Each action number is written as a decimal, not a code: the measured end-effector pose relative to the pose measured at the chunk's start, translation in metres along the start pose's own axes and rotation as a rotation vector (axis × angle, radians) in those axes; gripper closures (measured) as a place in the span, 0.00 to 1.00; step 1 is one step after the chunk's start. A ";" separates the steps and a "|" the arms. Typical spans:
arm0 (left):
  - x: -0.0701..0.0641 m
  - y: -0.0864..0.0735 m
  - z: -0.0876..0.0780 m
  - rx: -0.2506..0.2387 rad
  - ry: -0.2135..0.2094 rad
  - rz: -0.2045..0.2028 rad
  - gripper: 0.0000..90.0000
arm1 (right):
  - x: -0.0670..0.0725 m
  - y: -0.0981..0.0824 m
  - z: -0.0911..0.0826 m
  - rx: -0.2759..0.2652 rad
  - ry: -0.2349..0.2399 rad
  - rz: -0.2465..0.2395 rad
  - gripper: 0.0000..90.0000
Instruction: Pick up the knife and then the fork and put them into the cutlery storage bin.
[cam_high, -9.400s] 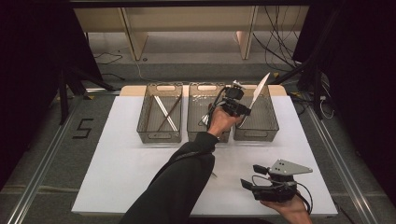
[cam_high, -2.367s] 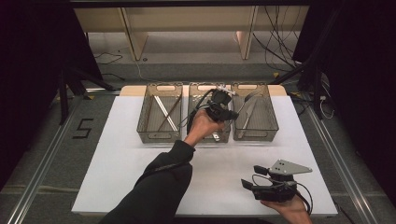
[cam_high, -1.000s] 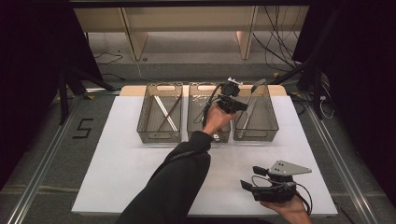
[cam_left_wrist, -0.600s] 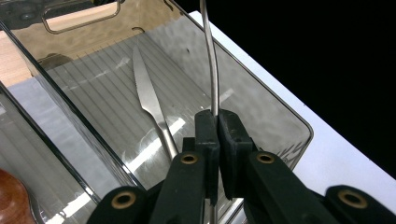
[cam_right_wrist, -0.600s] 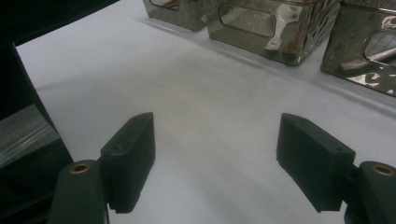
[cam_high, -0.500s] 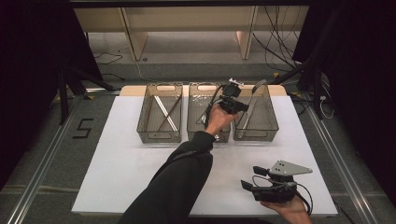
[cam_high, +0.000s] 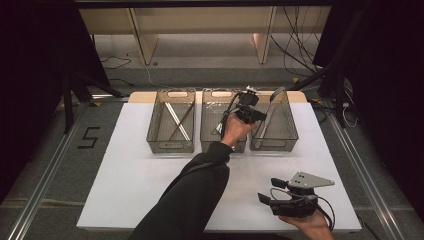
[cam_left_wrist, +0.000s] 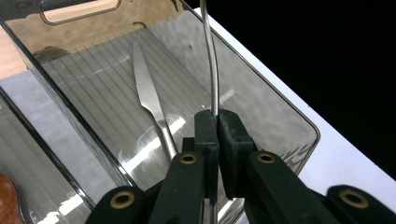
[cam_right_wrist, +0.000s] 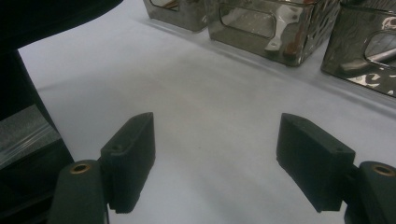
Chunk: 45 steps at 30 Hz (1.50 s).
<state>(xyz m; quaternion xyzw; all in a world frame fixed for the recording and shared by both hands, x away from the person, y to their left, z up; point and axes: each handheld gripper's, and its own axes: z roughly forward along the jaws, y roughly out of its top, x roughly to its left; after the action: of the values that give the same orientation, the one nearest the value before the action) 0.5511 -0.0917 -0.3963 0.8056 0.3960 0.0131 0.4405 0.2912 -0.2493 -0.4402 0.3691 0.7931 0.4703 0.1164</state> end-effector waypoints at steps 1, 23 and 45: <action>0.000 -0.001 0.001 0.004 0.004 0.003 0.96 | 0.000 0.000 0.000 0.001 0.001 0.000 0.32; 0.002 0.000 -0.017 0.037 -0.003 0.004 0.61 | 0.000 0.000 0.000 0.002 -0.005 0.001 0.32; 0.018 -0.021 -0.081 -0.005 -0.074 0.039 0.34 | -0.001 0.000 -0.001 -0.007 -0.021 0.007 0.32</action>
<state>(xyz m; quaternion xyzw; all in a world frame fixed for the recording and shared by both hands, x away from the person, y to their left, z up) 0.5200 -0.0172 -0.3679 0.8121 0.3637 -0.0070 0.4563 0.2913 -0.2505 -0.4401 0.3763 0.7889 0.4696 0.1248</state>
